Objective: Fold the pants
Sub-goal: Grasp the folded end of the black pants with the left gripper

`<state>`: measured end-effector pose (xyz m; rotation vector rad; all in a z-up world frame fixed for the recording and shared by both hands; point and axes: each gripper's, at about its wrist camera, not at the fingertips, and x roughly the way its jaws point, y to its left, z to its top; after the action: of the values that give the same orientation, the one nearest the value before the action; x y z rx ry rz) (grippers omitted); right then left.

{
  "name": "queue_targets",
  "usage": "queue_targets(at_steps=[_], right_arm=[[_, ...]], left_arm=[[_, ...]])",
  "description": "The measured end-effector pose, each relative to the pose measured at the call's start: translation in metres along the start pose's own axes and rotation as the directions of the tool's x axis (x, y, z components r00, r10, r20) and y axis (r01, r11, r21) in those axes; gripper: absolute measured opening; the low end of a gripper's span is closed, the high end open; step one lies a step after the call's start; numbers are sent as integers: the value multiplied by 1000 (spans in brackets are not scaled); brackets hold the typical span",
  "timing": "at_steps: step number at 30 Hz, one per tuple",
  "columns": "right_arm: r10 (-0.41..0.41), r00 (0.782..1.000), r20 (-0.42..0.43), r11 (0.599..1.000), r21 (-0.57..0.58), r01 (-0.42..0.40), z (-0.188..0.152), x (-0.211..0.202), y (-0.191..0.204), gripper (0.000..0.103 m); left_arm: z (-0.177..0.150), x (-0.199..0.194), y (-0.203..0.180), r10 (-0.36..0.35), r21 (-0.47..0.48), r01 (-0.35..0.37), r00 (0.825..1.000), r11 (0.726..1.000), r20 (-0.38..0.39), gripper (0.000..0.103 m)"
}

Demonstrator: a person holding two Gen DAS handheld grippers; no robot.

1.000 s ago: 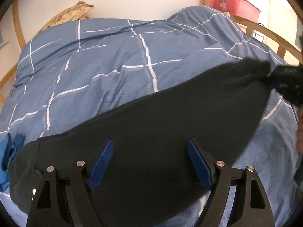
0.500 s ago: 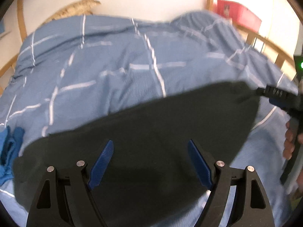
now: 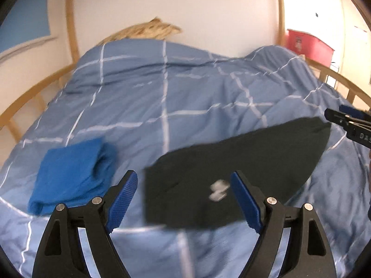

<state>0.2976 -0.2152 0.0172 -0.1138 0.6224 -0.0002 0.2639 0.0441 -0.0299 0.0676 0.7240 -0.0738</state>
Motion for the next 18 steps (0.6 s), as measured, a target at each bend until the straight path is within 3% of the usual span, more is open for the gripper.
queue_targets(at_steps=[7, 12, 18], right_arm=[[130, 991, -23, 983, -128, -131, -16, 18, 86, 67], [160, 984, -73, 975, -144, -169, -27, 38, 114, 67], [153, 980, -127, 976, -139, -170, -41, 65, 128, 67]], left_arm=[[-37, 17, 55, -114, -113, 111, 993, 987, -21, 82], [-47, 44, 79, -247, -269, 230, 968, 935, -32, 79], [-56, 80, 87, -348, -381, 299, 935, 875, -67, 74]])
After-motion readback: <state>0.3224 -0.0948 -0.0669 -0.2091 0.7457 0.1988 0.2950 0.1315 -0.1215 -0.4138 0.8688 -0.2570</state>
